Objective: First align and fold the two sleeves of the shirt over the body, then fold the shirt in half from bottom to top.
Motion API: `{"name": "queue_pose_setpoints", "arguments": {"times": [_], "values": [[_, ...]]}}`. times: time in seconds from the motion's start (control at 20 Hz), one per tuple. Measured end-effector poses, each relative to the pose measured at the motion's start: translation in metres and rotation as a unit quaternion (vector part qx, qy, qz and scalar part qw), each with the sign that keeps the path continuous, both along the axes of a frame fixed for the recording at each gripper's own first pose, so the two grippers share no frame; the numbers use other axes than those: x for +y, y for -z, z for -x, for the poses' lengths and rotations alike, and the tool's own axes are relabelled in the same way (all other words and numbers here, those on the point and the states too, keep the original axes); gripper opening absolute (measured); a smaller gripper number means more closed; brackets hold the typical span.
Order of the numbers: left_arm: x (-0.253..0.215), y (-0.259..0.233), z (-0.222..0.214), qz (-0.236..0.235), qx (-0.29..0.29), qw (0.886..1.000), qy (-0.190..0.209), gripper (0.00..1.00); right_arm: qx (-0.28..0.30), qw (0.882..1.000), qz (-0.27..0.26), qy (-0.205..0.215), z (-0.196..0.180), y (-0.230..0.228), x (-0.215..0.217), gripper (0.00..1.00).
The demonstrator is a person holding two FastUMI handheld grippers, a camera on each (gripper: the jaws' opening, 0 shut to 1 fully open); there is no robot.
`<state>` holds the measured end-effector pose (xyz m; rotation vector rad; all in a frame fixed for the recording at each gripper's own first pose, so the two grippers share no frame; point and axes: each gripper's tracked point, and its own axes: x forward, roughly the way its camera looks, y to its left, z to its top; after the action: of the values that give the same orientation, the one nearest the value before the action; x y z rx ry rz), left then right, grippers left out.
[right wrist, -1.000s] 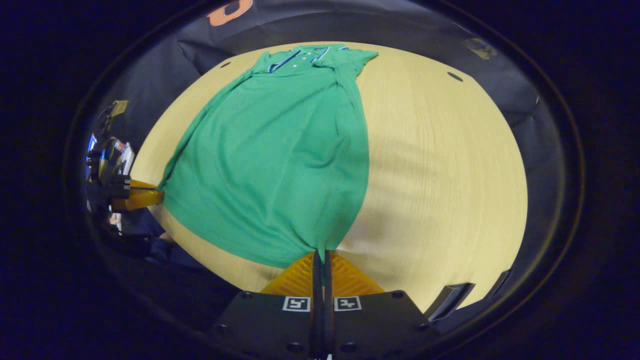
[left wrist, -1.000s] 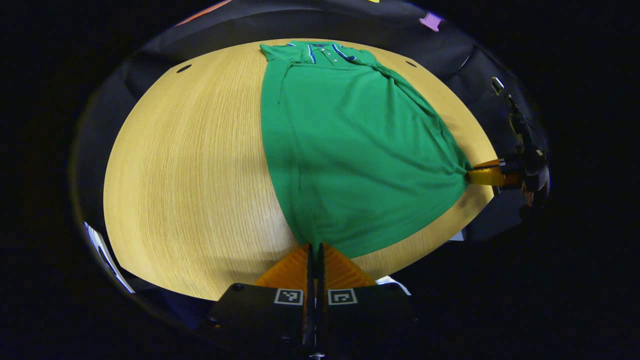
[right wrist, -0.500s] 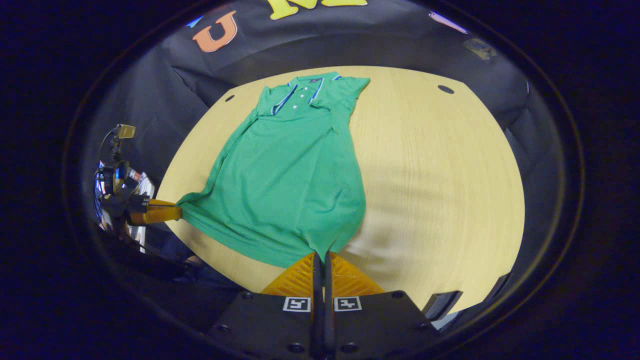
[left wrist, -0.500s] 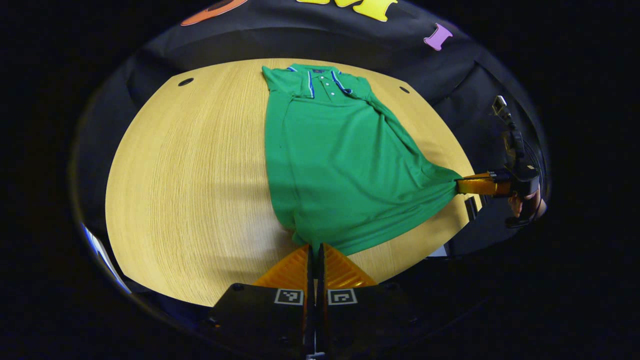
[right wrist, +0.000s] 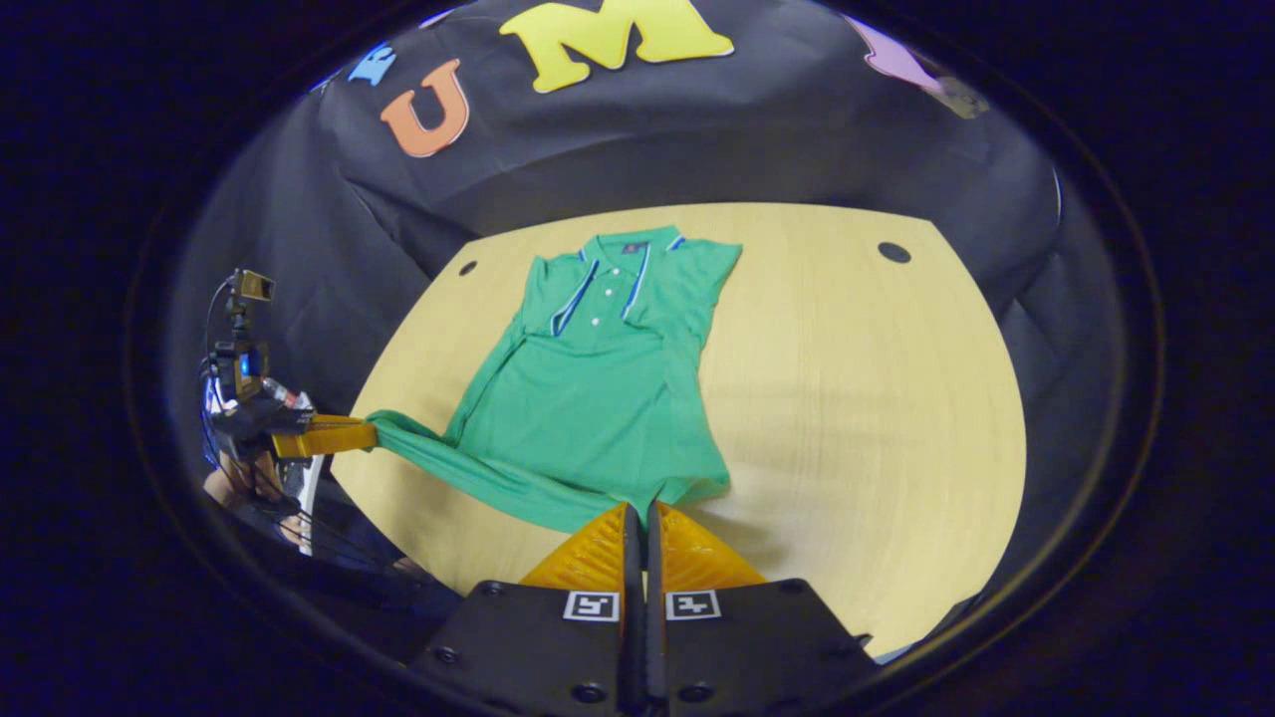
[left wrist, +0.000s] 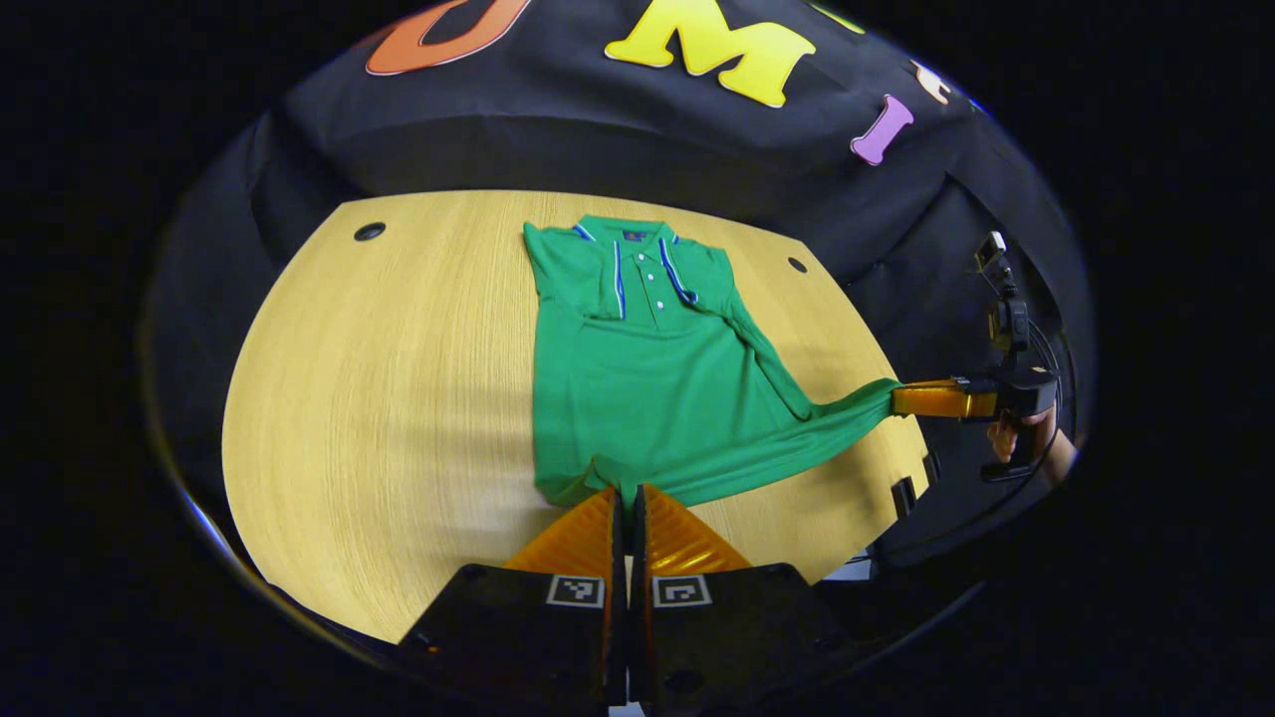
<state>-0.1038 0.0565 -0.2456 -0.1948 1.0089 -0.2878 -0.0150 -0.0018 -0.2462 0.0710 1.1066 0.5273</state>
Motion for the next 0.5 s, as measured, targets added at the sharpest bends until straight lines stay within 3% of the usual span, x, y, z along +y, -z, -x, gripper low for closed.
{"name": "queue_pose_setpoints", "arguments": {"times": [0.2, 0.5], "values": [[0.012, -0.019, -0.048, 0.011, -0.029, 0.999, -0.025, 0.04, -0.016, 0.999, -0.019, 0.021, -0.041, -0.017, 0.012, 0.02], [0.022, -0.047, -0.128, 0.011, -0.079, 0.997, -0.025, 0.04, -0.045, 0.998, -0.034, 0.030, -0.108, -0.038, 0.034, 0.02]]}}
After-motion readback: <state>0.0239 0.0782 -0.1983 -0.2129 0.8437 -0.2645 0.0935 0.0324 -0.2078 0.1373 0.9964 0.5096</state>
